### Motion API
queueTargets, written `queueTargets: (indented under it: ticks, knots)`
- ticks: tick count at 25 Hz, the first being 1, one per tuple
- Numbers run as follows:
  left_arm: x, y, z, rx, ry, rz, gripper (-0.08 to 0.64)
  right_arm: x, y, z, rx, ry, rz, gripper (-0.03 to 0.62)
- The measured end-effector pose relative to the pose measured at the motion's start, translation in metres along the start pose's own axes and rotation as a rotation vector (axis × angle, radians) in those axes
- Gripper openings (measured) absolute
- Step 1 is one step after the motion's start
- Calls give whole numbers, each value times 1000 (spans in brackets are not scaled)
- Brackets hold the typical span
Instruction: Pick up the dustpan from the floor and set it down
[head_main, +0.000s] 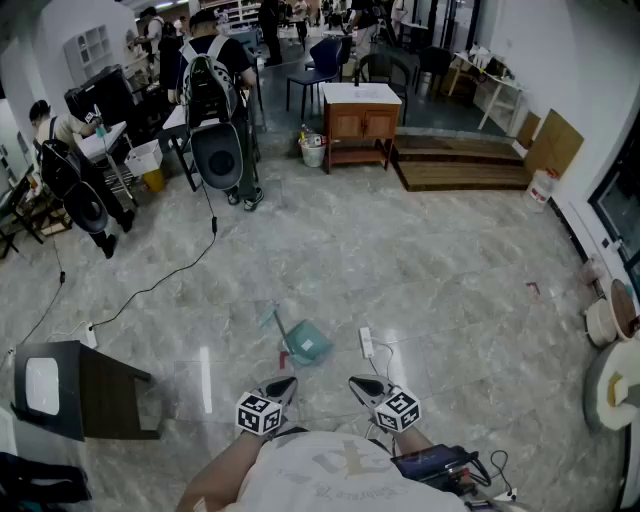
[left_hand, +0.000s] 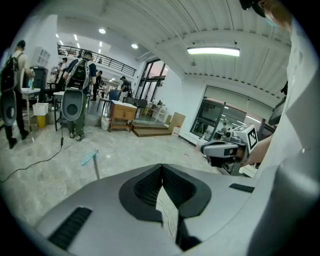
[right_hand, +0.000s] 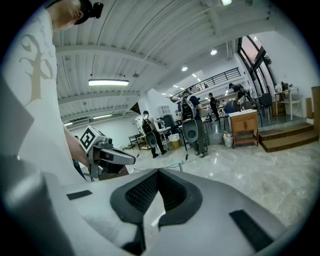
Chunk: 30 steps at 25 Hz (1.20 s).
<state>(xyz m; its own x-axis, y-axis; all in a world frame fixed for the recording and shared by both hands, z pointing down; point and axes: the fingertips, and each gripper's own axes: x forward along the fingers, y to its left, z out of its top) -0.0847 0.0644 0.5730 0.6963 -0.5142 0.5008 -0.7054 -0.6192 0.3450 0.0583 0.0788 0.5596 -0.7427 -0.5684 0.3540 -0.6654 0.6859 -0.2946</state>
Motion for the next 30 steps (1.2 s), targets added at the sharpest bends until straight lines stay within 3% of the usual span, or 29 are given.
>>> queueTargets:
  ticks: [6, 15, 25, 30]
  knots:
    - [-26, 53, 16, 9, -46, 57, 12, 37, 5, 25, -60, -25, -31, 15]
    - [-45, 77, 35, 2, -115, 56, 12, 54, 6, 48, -71, -16, -75, 15]
    - [-76, 102, 16, -22, -121, 51, 12, 81, 44, 49, -123, 27, -54, 17]
    - [-92, 117, 0, -39, -102, 55, 12, 91, 56, 43, -97, 28, -85, 17]
